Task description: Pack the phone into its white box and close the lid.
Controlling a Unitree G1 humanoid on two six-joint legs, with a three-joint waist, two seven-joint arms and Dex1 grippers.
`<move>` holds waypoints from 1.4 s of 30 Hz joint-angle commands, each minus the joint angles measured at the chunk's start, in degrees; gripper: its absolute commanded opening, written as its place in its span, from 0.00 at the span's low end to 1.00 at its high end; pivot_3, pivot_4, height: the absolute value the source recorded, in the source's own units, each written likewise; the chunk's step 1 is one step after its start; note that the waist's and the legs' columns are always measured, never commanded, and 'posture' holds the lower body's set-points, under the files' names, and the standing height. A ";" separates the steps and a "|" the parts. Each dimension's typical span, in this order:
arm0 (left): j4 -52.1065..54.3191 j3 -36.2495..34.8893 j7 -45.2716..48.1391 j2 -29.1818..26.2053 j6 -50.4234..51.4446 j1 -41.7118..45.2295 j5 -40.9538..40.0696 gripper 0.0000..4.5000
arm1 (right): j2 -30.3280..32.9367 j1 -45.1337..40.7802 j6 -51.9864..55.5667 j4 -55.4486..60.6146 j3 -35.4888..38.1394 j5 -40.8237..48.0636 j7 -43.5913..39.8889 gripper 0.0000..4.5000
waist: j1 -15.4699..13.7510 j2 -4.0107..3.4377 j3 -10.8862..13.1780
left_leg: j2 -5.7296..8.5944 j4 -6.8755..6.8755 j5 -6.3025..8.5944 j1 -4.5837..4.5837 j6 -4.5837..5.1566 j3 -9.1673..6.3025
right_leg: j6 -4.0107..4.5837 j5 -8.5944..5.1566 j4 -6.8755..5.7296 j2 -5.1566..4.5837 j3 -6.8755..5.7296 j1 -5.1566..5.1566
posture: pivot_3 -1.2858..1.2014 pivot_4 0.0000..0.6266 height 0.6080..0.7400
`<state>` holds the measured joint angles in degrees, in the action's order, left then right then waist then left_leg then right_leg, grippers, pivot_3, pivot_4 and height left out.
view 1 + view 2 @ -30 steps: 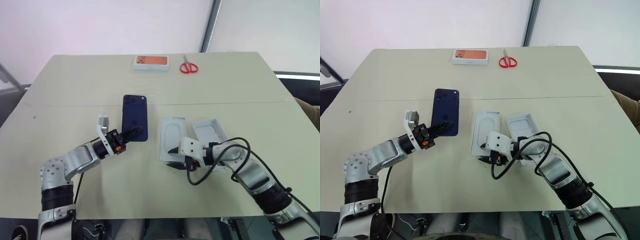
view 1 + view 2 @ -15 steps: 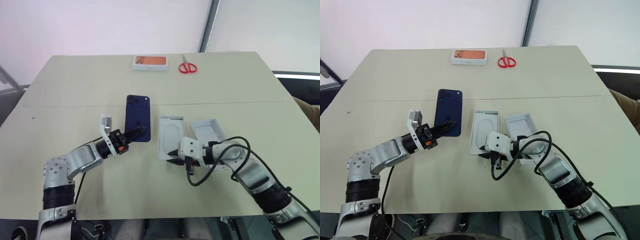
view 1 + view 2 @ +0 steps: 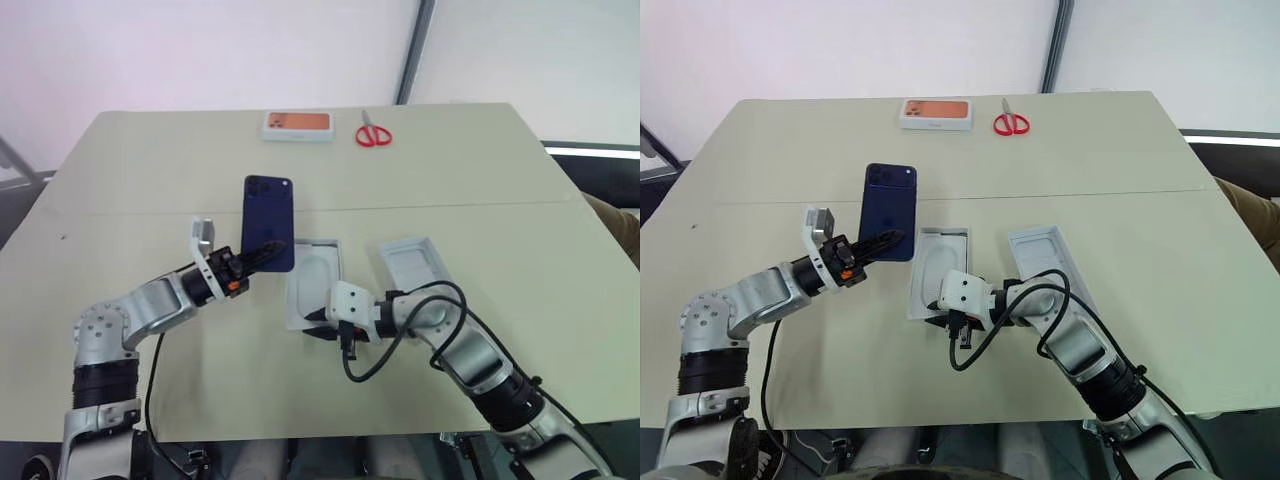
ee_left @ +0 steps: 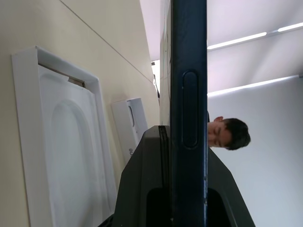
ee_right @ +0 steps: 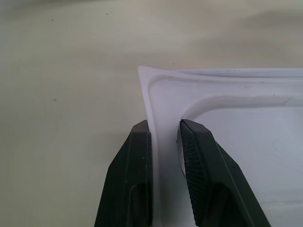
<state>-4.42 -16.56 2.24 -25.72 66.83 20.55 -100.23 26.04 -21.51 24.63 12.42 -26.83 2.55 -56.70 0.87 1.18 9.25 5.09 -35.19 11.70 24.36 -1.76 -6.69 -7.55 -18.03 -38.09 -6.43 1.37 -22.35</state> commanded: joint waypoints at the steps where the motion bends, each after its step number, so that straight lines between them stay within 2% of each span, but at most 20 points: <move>1: 1.37 -0.57 1.14 -0.67 -0.65 0.72 -1.88 0.00 | 0.05 0.22 1.06 0.40 -1.24 1.56 -1.87 0.33 | 0.01 0.00 0.00 | 0.00 0.00 0.00 0.00 0.00 0.00 | 0.00 0.00 0.00 0.00 0.00 0.00 | 0.52 0.24 1.00; 3: 1.24 -0.64 1.23 -0.59 -0.88 0.51 -1.43 0.00 | 0.17 0.45 1.52 0.70 -1.03 1.70 -1.89 0.51 | -0.05 0.00 0.00 | 0.01 0.00 0.00 0.00 0.00 0.00 | 0.00 0.00 0.00 -0.01 0.00 0.01 | 0.52 0.24 1.00; 6: 1.04 -0.68 1.35 -0.49 -1.06 0.39 -1.16 0.00 | 0.21 0.22 1.66 1.41 -0.51 2.16 -1.81 0.86 | -0.09 0.00 0.00 | 0.01 -0.01 0.00 0.01 0.00 0.00 | 0.00 0.00 0.00 -0.02 0.00 0.00 | 0.52 0.24 1.00; 18: 0.90 -0.17 1.70 -0.02 -1.16 0.77 -0.56 0.00 | -1.90 -2.98 5.68 1.32 4.07 6.26 0.45 0.86 | -0.12 0.00 0.01 | 0.03 -0.01 0.00 0.02 0.01 0.00 | 0.00 0.00 0.00 -0.04 0.00 -0.01 | 0.52 0.24 1.00; 23: 1.09 -0.27 1.76 -0.25 -0.82 0.48 -1.43 0.00 | -2.56 -4.58 10.57 3.20 9.15 12.82 0.15 0.86 | -0.14 0.00 0.01 | 0.03 0.00 0.00 0.03 0.01 0.00 | 0.00 0.00 0.00 -0.04 0.00 -0.01 | 0.52 0.24 1.00; 27: 1.66 0.32 1.50 0.02 -0.45 -0.39 -1.59 0.00 | 0.24 -3.93 9.47 3.90 10.74 13.71 -0.87 0.86 | -0.17 0.00 0.01 | 0.04 0.00 0.01 0.03 0.02 0.00 | 0.00 0.00 0.01 -0.06 0.00 -0.01 | 0.52 0.24 1.00; 31: 3.92 3.79 1.41 2.34 0.69 -5.37 -0.07 0.00 | 10.79 0.13 5.84 2.16 14.90 12.02 -4.26 0.86 | -0.44 -0.01 0.02 | 0.10 -0.01 0.04 0.03 0.06 0.02 | -0.01 0.00 0.06 -0.13 -0.01 0.03 | 0.52 0.24 1.00; 33: 4.85 5.14 1.39 3.05 0.69 -6.63 0.68 0.00 | 13.26 0.76 4.73 0.93 16.31 12.13 -4.26 0.86 | -0.32 0.04 0.06 | 0.18 -0.04 0.08 0.05 0.14 0.07 | -0.01 0.00 0.10 -0.25 0.00 0.04 | 0.52 0.24 1.00; 42: 5.13 7.97 2.30 4.00 0.72 -8.11 2.26 0.00 | 13.73 1.33 3.21 -0.83 17.23 11.69 -2.16 0.86 | -0.21 0.03 0.06 | 0.07 0.02 0.06 0.07 0.11 0.07 | 0.01 -0.01 0.08 -0.26 0.01 -0.02 | 0.52 0.24 1.00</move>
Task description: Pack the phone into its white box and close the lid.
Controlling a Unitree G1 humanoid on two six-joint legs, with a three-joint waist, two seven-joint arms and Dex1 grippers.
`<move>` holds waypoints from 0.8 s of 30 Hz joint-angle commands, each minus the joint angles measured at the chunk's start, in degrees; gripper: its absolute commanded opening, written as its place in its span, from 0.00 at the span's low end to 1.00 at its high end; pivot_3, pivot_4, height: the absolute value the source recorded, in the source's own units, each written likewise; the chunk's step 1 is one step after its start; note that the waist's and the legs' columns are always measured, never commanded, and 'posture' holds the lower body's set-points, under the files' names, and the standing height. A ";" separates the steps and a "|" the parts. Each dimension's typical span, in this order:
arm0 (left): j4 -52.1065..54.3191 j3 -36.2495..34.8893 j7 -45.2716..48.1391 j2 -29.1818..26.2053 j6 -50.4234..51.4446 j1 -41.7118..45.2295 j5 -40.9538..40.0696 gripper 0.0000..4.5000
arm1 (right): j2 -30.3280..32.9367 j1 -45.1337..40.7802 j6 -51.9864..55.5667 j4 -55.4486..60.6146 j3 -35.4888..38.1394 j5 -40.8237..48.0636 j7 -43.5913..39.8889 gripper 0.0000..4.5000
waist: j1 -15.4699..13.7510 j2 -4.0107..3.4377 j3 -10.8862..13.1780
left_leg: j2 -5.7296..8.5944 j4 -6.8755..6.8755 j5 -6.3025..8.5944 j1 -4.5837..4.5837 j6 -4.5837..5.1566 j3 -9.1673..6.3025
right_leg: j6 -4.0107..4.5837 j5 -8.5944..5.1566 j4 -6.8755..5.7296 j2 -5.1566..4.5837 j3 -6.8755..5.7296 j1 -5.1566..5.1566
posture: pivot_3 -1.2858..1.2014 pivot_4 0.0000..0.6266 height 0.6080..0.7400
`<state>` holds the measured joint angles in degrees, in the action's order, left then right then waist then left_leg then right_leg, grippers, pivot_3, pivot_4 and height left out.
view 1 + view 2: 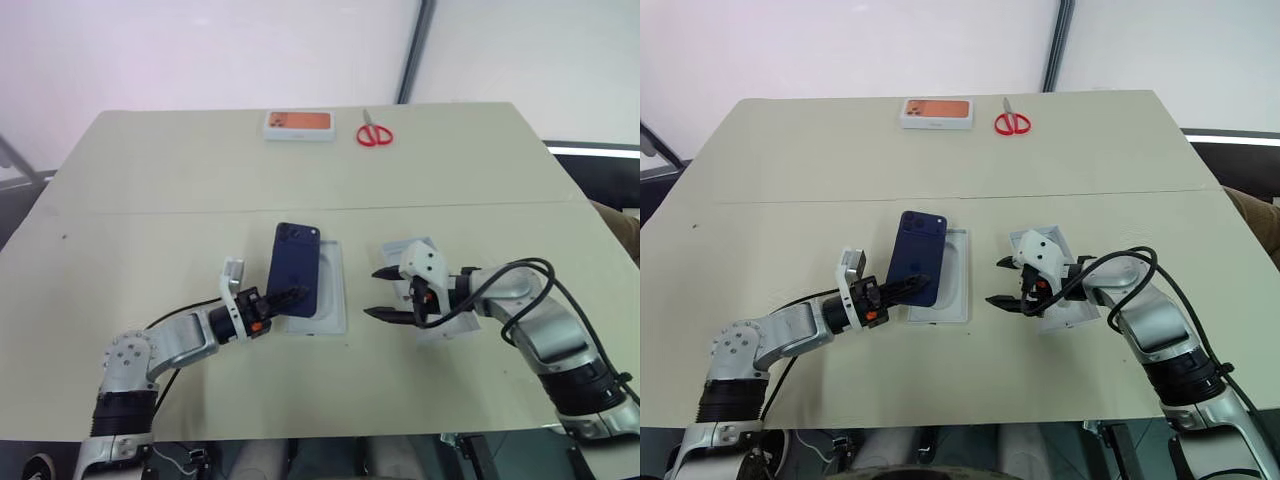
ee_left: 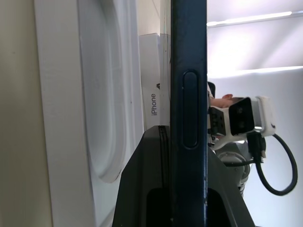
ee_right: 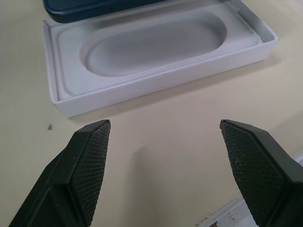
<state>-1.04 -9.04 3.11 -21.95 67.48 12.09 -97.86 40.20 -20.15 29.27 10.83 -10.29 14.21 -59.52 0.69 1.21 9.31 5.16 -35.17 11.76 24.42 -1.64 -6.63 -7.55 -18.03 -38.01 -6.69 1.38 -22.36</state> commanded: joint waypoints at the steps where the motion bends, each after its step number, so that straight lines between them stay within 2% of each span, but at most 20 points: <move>1: 1.70 0.70 1.13 0.58 -0.11 0.40 -0.15 0.00 | -0.59 0.11 -1.61 0.90 0.42 -0.15 0.89 0.86 | -0.05 0.00 0.00 | 0.02 -0.02 0.00 0.00 0.00 0.00 | 0.00 0.00 0.00 -0.01 0.00 0.01 | 0.52 0.24 1.00; 6: 2.52 1.71 1.35 0.99 -0.35 0.03 0.93 0.00 | -1.19 -0.04 -1.77 0.99 0.08 -0.27 1.49 0.86 | -0.09 0.00 0.00 | 0.03 -0.07 0.00 0.00 0.00 0.00 | 0.00 0.00 0.00 -0.01 -0.01 0.04 | 0.52 0.24 1.00; 7: 2.49 1.79 1.29 1.17 -0.46 -0.04 1.08 0.22 | -1.35 -0.22 -1.89 0.73 0.02 -0.40 1.66 0.87 | -0.08 0.00 0.00 | 0.03 -0.07 0.00 0.00 0.00 0.00 | 0.00 0.00 0.00 -0.01 -0.01 0.04 | 0.52 0.24 1.00; 8: 2.40 1.81 1.14 1.34 -0.54 -0.02 1.12 0.29 | -1.46 -0.33 -1.98 0.57 -0.06 -0.49 1.77 0.87 | -0.08 0.00 0.00 | 0.03 -0.06 0.00 0.00 0.00 0.00 | 0.00 0.00 -0.01 -0.01 -0.01 0.04 | 0.52 0.24 1.00; 10: 2.54 1.99 1.12 1.39 -0.43 0.14 1.69 0.51 | -1.58 -0.45 -2.08 0.57 -0.25 -0.59 1.87 0.87 | -0.10 0.00 0.00 | 0.02 -0.06 0.00 0.00 0.00 0.00 | 0.00 0.00 -0.01 -0.01 -0.01 0.04 | 0.52 0.24 1.00; 14: 3.93 2.66 2.69 0.70 0.06 0.43 4.06 0.98 | -1.90 -0.62 -2.08 0.58 -0.64 -0.71 2.02 0.87 | -0.11 -0.01 -0.01 | 0.02 -0.07 0.00 -0.02 0.00 0.00 | 0.00 0.00 0.00 -0.01 -0.02 0.08 | 0.52 0.24 1.00; 24: 8.98 3.48 4.38 -3.17 1.33 2.10 5.85 0.99 | -4.15 -1.94 -2.89 -1.38 -1.64 -1.66 2.90 0.87 | 0.02 -0.02 -0.01 | 0.01 -0.03 0.00 -0.03 0.00 -0.01 | 0.00 0.00 0.00 0.01 -0.01 0.06 | 0.52 0.24 1.00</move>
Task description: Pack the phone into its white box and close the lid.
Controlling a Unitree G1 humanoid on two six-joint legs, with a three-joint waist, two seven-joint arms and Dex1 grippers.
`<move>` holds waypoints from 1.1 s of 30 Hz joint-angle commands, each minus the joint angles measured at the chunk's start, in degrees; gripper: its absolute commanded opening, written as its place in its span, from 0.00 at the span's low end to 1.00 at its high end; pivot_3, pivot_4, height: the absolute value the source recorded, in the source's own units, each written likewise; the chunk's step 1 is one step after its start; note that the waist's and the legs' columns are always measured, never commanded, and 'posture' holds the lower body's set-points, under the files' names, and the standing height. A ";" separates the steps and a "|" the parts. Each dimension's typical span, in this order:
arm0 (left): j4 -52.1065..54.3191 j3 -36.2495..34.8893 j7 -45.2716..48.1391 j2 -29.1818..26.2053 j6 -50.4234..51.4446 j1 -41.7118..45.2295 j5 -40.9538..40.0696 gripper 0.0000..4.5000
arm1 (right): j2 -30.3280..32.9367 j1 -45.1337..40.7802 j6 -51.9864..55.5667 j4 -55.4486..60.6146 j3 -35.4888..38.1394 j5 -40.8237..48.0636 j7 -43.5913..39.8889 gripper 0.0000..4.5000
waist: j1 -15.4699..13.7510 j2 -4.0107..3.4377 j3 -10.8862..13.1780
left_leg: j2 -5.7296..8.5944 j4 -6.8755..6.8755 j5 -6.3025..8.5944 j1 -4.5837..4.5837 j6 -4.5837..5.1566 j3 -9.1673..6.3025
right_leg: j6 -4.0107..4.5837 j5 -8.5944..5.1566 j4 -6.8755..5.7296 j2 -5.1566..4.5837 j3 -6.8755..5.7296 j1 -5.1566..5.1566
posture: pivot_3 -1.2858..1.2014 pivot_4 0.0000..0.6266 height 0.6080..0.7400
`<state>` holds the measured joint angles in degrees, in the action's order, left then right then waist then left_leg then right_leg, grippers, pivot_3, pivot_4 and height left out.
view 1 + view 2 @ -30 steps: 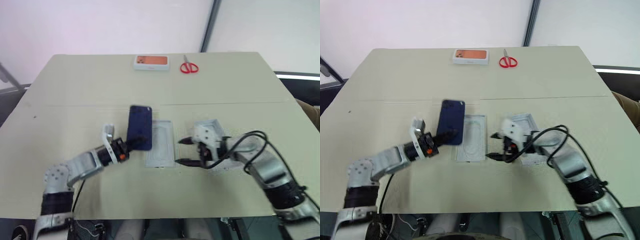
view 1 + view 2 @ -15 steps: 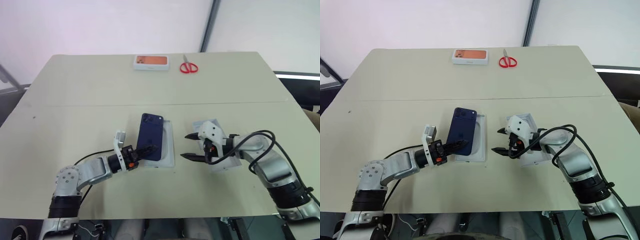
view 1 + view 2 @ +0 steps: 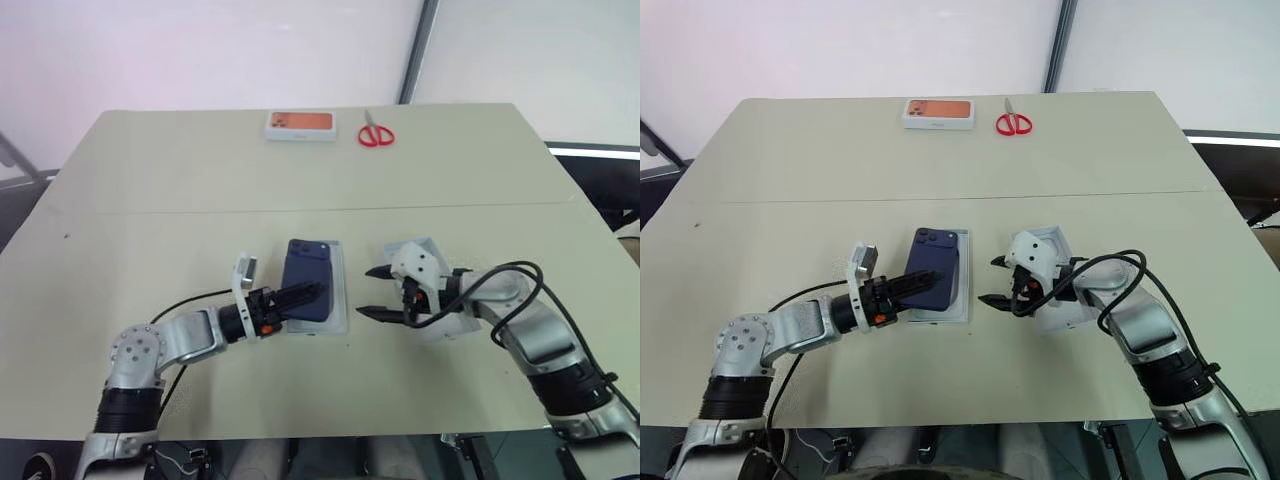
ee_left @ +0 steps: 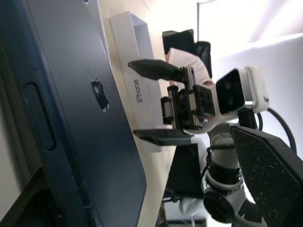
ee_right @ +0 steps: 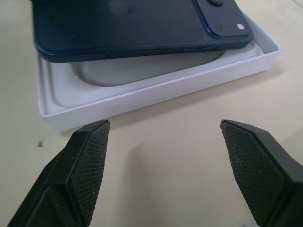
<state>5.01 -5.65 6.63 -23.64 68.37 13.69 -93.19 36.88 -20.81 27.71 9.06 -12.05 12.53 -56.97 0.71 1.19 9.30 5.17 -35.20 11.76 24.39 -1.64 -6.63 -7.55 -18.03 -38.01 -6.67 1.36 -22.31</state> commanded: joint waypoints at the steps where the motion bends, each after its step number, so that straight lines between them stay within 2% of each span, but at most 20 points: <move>1: 3.50 0.26 1.33 -2.01 0.45 0.56 1.77 0.99 | -0.92 -1.30 -1.49 0.29 0.09 -0.04 0.31 0.87 | 0.01 0.00 0.00 | 0.00 0.00 0.00 0.00 0.00 0.00 | 0.00 0.00 0.00 0.00 0.00 0.00 | 0.52 0.24 1.00; 17: 7.53 0.28 3.28 -6.57 1.42 1.11 4.14 0.99 | -2.84 -2.39 -3.05 -1.58 -0.72 -1.38 0.94 0.87 | -0.02 -0.02 0.02 | 0.01 0.01 0.00 0.01 0.00 0.00 | 0.00 0.00 0.00 0.00 0.00 -0.02 | 0.52 0.24 1.00; 33: 8.34 2.04 7.70 -8.06 2.32 2.46 8.80 0.99 | -4.05 -2.83 -3.75 -2.69 -1.08 -2.37 1.34 0.87 | 0.02 -0.02 0.02 | 0.01 0.03 0.00 0.01 0.00 0.00 | 0.00 0.00 0.00 0.01 0.00 -0.03 | 0.52 0.24 1.00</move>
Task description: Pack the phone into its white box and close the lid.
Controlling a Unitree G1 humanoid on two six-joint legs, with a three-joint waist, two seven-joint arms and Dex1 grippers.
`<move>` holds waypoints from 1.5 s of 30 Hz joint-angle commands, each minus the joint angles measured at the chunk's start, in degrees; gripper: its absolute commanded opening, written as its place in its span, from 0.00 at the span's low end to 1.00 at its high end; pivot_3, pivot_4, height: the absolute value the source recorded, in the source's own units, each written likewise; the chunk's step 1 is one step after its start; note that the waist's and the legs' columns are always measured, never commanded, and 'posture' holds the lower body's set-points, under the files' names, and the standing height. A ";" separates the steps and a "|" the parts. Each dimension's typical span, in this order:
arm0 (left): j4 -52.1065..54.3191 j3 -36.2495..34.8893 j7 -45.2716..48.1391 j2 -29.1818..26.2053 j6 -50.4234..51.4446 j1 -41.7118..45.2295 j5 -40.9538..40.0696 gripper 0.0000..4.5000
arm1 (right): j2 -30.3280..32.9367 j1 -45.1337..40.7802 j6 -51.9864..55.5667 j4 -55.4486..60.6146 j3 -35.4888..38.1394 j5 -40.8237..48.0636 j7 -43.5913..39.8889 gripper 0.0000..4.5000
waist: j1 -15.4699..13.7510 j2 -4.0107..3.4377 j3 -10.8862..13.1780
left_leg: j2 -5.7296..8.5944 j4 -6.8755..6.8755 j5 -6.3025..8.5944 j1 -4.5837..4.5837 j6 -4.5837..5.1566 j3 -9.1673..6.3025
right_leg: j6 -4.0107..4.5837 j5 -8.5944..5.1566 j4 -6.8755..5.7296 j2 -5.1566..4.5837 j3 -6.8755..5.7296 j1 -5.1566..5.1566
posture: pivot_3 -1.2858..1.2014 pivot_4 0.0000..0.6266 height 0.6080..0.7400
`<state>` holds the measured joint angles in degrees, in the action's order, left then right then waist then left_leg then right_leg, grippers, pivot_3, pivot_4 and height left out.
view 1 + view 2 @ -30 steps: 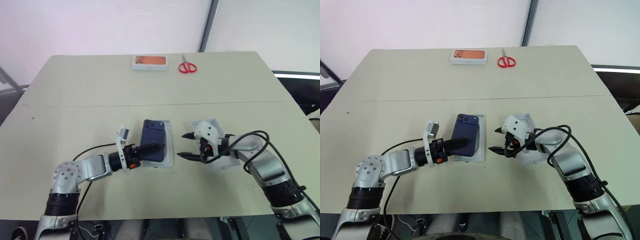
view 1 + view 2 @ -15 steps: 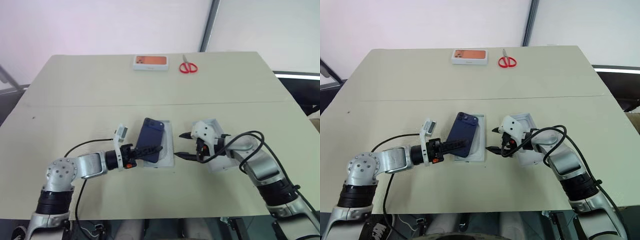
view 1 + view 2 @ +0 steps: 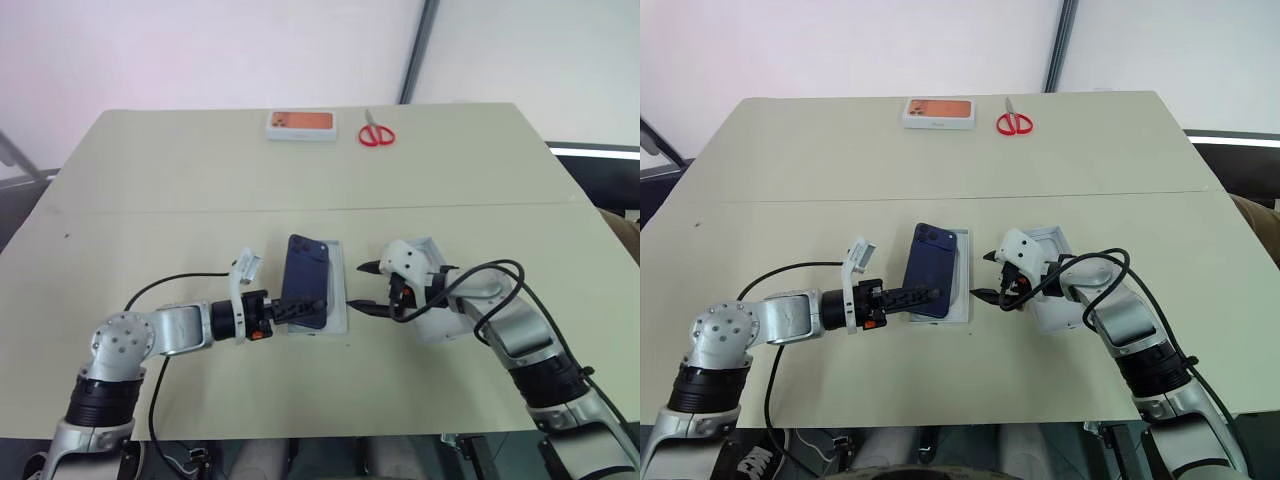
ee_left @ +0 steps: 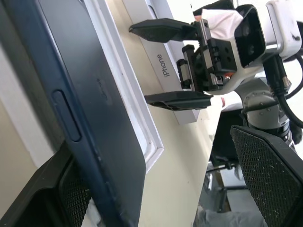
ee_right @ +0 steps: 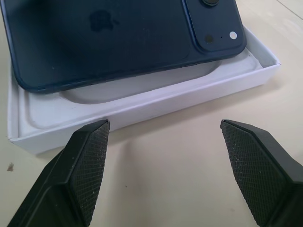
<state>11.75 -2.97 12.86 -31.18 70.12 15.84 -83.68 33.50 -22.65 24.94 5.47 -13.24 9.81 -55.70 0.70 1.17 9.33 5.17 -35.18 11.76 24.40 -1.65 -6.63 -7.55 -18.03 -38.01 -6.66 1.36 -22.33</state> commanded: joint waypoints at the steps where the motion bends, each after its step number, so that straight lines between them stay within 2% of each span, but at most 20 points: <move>1: 1.12 -0.91 1.28 -0.58 0.71 0.58 -0.83 0.99 | -0.78 -1.00 -0.99 0.87 0.11 0.33 0.11 0.87 | 0.02 0.00 0.00 | 0.00 0.00 0.00 0.00 0.00 0.00 | 0.00 0.00 0.00 0.00 0.00 0.00 | 0.52 0.24 1.00; 12: -2.48 -1.96 6.33 -3.16 0.14 3.58 6.28 0.99 | -1.12 -1.60 -1.74 0.11 -0.11 -0.47 -0.06 0.87 | 0.03 0.00 0.00 | -0.02 0.00 0.00 0.00 -0.01 0.00 | 0.00 0.00 0.00 0.12 0.00 0.00 | 0.52 0.24 1.00; 21: -1.02 -3.37 8.29 -3.90 1.50 2.93 6.96 0.99 | -1.34 -1.60 -2.11 0.01 -0.24 -0.70 -0.03 0.87 | 0.05 0.00 0.00 | -0.02 0.01 0.00 0.00 -0.01 -0.01 | 0.00 0.00 0.00 0.11 0.00 0.00 | 0.52 0.24 1.00; 29: -2.91 -7.45 12.70 -9.19 2.73 4.95 6.47 0.99 | -1.28 -1.80 -2.58 -0.60 -0.07 -0.58 -0.20 0.87 | 0.04 -0.03 0.03 | -0.02 0.02 0.00 0.00 -0.01 -0.01 | 0.00 0.00 0.00 0.11 0.00 -0.01 | 0.52 0.24 1.00; 35: -4.73 -8.36 14.00 -9.25 0.62 5.41 10.61 0.99 | -1.41 -2.09 -2.68 -1.11 0.34 -0.47 0.04 0.87 | 0.06 -0.03 0.03 | -0.01 0.02 0.00 0.00 -0.01 -0.01 | 0.00 0.00 0.00 0.11 0.00 -0.01 | 0.52 0.24 1.00; 36: -6.40 -8.60 12.88 -8.65 -0.82 5.57 12.83 0.94 | -1.49 -2.14 -2.50 -1.23 0.67 -0.43 0.45 0.87 | 0.07 -0.03 0.03 | -0.02 0.02 0.00 0.00 -0.01 -0.01 | 0.00 0.00 0.00 0.11 0.00 -0.01 | 0.52 0.24 1.00; 38: -8.59 -8.41 12.21 -8.19 -3.30 5.47 16.80 0.83 | -1.52 -2.15 -1.14 -1.37 1.14 0.18 0.69 0.76 | 0.06 -0.03 0.02 | -0.02 0.02 -0.01 -0.01 -0.02 -0.01 | 0.00 0.00 -0.01 0.12 0.00 -0.01 | 0.52 0.24 1.00; 39: -8.96 -8.31 12.75 -8.13 -3.84 5.35 17.90 0.73 | -1.49 -2.13 -0.77 -1.38 1.17 0.36 0.66 0.69 | 0.09 -0.02 0.03 | -0.02 0.03 -0.01 -0.01 -0.02 -0.01 | 0.00 0.00 0.00 0.12 0.00 -0.01 | 0.52 0.24 1.00; 45: -10.33 -8.06 13.78 -6.65 -4.08 5.72 21.20 0.03 | -0.57 -1.42 -2.44 -1.37 0.71 -0.89 0.93 0.00 | -0.02 -0.02 0.04 | -0.01 0.02 -0.01 0.01 -0.02 -0.01 | 0.00 0.00 0.00 0.10 0.00 -0.02 | 0.52 0.24 1.00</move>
<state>1.24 -10.34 25.90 -37.88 66.93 20.82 -63.73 32.56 -23.72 23.52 3.14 -13.30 8.97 -54.89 0.69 1.15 9.36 5.16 -35.16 11.75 24.41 -1.66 -6.65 -7.55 -18.03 -38.02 -6.56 1.36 -22.35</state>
